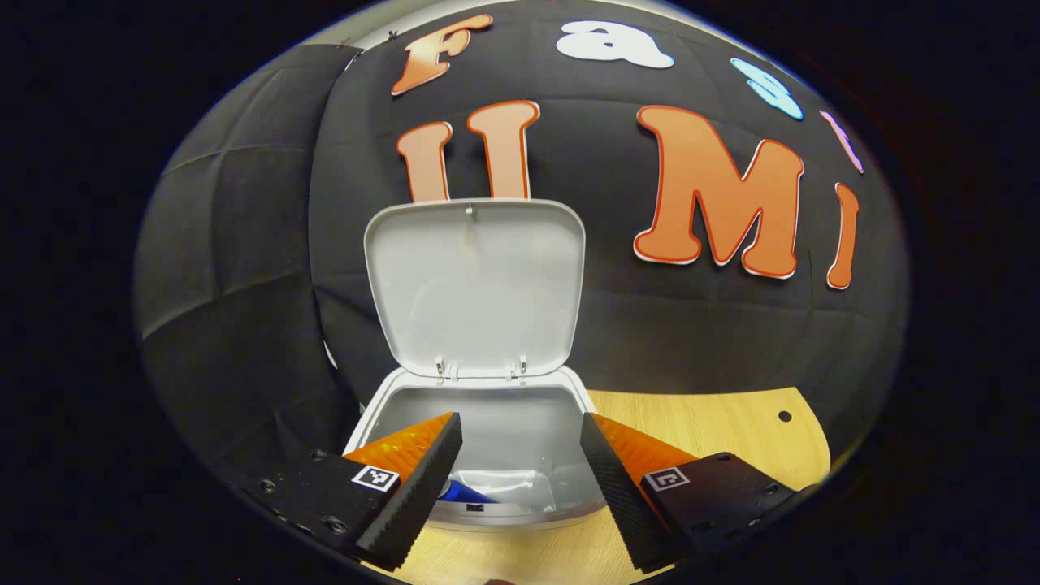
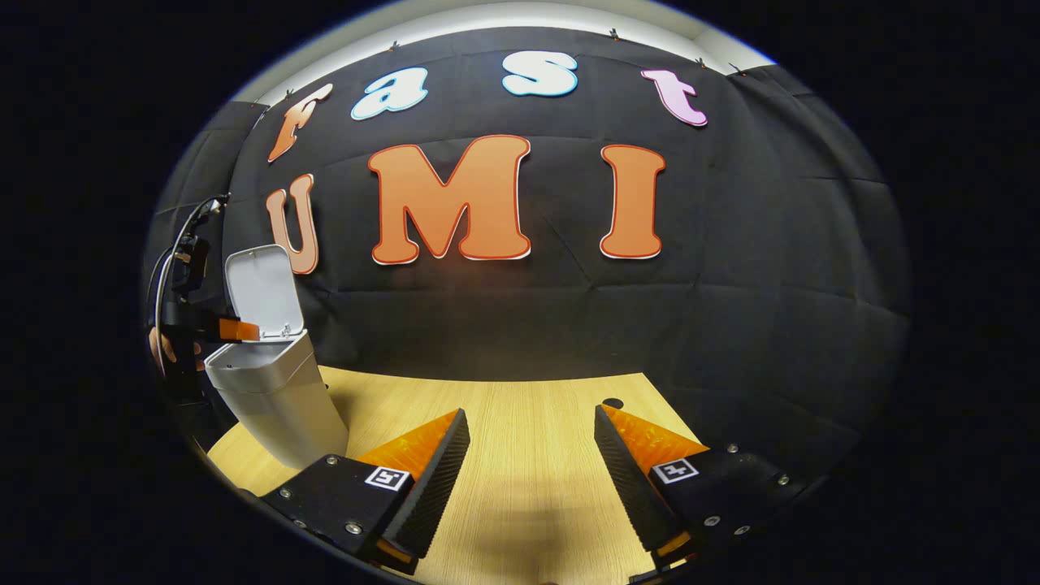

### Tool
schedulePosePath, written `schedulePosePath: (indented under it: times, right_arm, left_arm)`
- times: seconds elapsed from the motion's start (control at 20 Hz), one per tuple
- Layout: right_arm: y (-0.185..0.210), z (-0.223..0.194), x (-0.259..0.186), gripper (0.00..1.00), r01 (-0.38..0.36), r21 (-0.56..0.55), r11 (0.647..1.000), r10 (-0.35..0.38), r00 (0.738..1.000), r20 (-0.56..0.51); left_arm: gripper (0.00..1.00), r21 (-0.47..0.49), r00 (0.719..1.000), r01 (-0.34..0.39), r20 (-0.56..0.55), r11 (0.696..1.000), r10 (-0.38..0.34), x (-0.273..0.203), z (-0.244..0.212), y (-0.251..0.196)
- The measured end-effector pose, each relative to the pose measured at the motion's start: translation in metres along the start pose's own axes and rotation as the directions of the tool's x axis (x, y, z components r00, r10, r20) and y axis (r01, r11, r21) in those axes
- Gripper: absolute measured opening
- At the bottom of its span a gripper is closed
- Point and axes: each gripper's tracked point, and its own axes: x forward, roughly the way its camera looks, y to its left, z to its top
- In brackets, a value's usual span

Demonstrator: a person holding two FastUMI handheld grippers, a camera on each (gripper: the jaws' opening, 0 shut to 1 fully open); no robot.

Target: Press the lid of the desktop garbage bin to open it, pick up the crumpled paper on the desktop and throw it into the bin, then pick up the pop can on the desktop and drop it into the bin, and finally close the garbage bin lid.

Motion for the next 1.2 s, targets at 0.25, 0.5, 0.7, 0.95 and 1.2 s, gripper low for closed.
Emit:
schedulePosePath:
  times: [0.25, 0.5, 0.7, 0.95, 1.2]
  right_arm:
    - [0.003, -0.001, -0.001, 0.92, -0.015, 0.013, 1.0, 0.015, 1.0, 0.003]
    - [0.016, -0.004, 0.004, 0.93, -0.055, 0.016, 0.998, 0.055, 0.998, 0.0]
    - [0.032, -0.005, 0.007, 0.93, -0.098, 0.011, 0.995, 0.098, 0.995, -0.008]
    - [0.048, -0.003, 0.005, 0.93, -0.117, -0.01, 0.993, 0.117, 0.993, -0.009]
    - [0.059, -0.001, 0.002, 0.93, -0.104, -0.02, 0.994, 0.104, 0.995, -0.004]
  left_arm:
    - [0.93, 0.035, 0.98, 0.024, 0.198, 0.999, -0.03, -0.024, 0.042, -0.018]
    - [0.93, 0.082, 0.914, 0.027, 0.402, 0.996, -0.058, -0.076, 0.082, -0.034]
    - [0.93, 0.082, 0.895, 0.056, 0.439, 0.995, -0.086, -0.101, 0.096, -0.041]
    - [0.93, 0.034, 0.914, 0.028, 0.405, 0.999, -0.04, -0.107, 0.104, -0.015]
    - [0.93, 0.003, 0.93, 0.018, 0.368, 1.0, -0.017, -0.092, 0.116, 0.0]
